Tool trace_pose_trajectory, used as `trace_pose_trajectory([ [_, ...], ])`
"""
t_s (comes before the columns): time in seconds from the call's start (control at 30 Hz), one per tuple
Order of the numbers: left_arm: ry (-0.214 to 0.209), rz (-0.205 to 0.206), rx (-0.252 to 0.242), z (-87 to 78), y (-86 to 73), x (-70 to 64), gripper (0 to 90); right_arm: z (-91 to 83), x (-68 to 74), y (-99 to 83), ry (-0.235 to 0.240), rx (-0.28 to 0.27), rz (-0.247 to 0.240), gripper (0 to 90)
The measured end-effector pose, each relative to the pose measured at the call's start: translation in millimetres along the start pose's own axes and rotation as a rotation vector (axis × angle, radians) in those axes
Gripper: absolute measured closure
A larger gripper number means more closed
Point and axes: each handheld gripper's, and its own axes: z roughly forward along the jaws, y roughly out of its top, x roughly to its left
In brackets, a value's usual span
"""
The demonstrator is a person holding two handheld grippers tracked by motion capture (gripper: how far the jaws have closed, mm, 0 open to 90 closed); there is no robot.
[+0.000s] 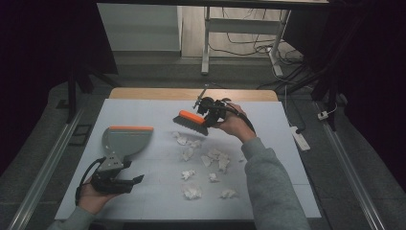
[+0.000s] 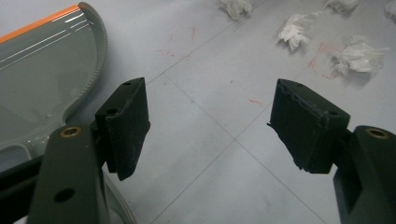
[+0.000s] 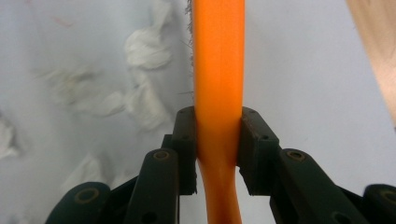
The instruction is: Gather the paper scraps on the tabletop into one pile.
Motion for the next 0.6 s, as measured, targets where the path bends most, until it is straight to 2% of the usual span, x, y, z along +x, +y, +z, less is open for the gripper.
trace_pose_trajectory([
  [0.13,0.0,-0.006,-0.007,-1.9,-0.6,1.6,29.0,11.4,-7.6,15.3,-0.02,0.018,-0.029,70.3],
  [0.3,-0.007,-0.012,-0.013,-2.2,-1.7,4.7,29.0,30.1,-10.6,23.9,0.025,0.055,-0.068,70.3],
  [0.37,-0.008,-0.012,-0.014,-2.3,-1.9,5.8,29.1,33.5,-5.4,24.5,0.046,0.075,-0.082,70.4],
  [0.43,-0.006,-0.018,-0.02,-3.1,-2.1,7.0,29.1,29.6,2.0,25.9,0.075,0.083,-0.101,70.4],
  [0.53,-0.009,-0.023,-0.028,-4.5,-2.3,7.5,29.2,28.1,17.8,25.4,0.094,0.133,-0.16,70.4],
  [0.6,-0.009,-0.025,-0.028,-4.6,-2.1,7.0,29.2,24.5,27.4,23.7,0.111,0.145,-0.187,70.4],
])
